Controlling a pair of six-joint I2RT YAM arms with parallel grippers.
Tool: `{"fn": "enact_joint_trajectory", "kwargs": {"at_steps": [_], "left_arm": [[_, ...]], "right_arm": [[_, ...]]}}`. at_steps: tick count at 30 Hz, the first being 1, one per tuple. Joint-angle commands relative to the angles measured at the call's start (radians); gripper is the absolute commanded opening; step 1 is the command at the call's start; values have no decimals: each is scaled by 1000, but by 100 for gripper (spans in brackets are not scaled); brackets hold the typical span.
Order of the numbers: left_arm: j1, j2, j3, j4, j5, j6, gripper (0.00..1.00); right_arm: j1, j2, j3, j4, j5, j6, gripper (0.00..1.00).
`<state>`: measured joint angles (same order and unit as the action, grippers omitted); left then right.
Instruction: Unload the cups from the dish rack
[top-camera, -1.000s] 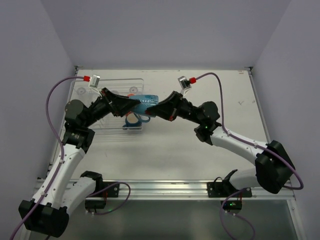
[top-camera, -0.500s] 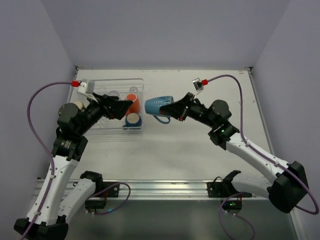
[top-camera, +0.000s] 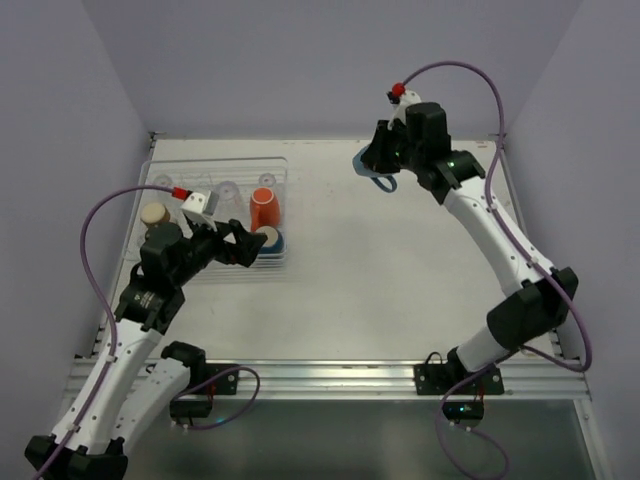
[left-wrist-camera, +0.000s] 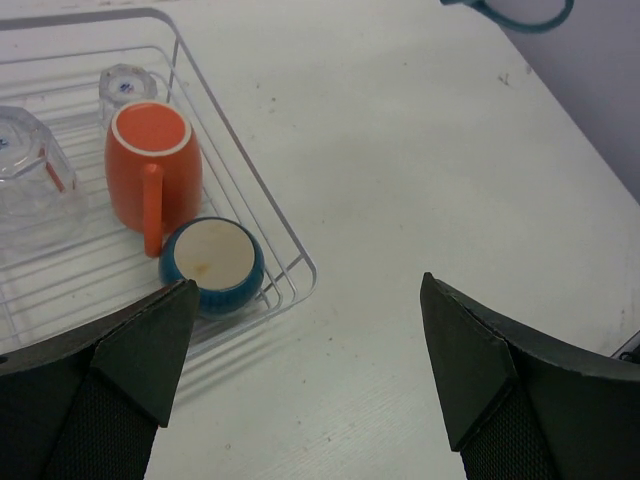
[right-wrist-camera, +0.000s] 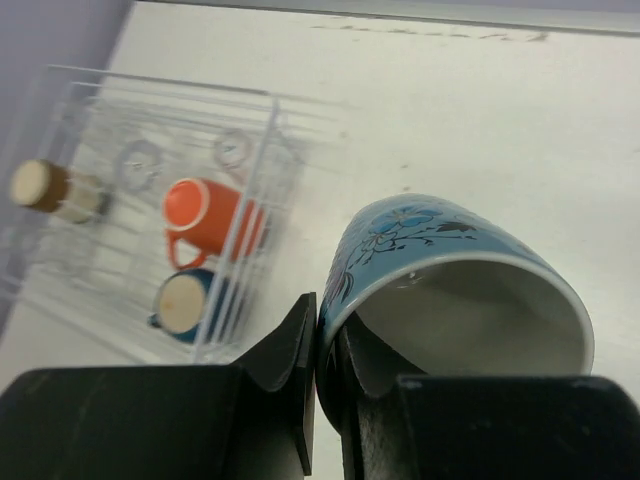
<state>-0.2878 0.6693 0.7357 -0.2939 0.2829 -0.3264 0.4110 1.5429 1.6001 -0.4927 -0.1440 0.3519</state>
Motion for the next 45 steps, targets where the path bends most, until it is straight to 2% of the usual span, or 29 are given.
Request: {"fn": "enact_joint_trajectory", "kwargs": {"at_steps": [1, 3, 4, 7, 16, 21, 25, 39, 43, 45], "left_arm": [[-74, -33, 17, -19, -106, 82, 100], [-97, -46, 21, -22, -126, 86, 100], [-105, -50, 22, -22, -136, 87, 100], [-145, -50, 22, -40, -175, 89, 100], [-172, -36, 13, -40, -191, 84, 100], [-168, -28, 13, -40, -195, 84, 100], [-156, -16, 13, -37, -189, 82, 100], [-125, 15, 11, -31, -185, 81, 100], [-116, 22, 8, -30, -182, 81, 100], [-105, 26, 8, -28, -180, 78, 100]], "right_arm": [[3, 161, 259, -285, 188, -209, 0], [3, 265, 386, -409, 213, -237, 0], [2, 361, 490, -440, 213, -258, 0], [3, 513, 647, -517, 195, -283, 0], [3, 706, 796, -492, 159, -309, 0], [3, 756, 761, -488, 164, -333, 0], [5, 747, 666, -448, 152, -341, 0], [12, 761, 609, -409, 119, -343, 0], [12, 769, 606, -409, 123, -344, 8], [12, 764, 601, -405, 121, -344, 20]]}}
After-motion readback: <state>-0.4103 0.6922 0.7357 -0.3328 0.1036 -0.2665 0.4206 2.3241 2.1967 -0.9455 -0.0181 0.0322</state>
